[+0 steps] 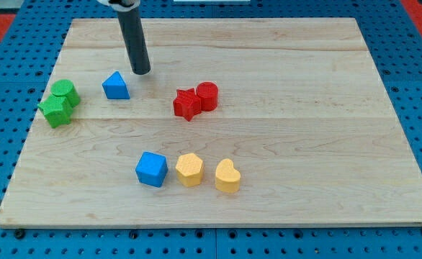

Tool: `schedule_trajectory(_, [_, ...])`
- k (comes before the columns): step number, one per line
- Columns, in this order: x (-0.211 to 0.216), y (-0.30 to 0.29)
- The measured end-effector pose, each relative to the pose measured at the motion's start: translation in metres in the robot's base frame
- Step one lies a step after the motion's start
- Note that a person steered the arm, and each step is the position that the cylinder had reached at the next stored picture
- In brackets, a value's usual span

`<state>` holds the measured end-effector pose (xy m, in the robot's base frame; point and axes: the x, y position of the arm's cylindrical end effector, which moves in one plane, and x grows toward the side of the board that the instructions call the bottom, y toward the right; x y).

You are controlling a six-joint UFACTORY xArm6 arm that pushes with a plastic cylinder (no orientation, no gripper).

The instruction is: Place the triangle in between green star and blue cube

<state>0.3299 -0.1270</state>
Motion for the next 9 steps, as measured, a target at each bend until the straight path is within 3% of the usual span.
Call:
schedule_trajectory(1, [0.000, -0.027])
schedule_trajectory(4, [-0.004, -0.033])
schedule_trajectory(5, [0.033, -0.038])
schedule_trajectory(6, [0.031, -0.030])
schedule_trajectory(7, [0.001, -0.030])
schedule_trajectory(9, [0.107, -0.023])
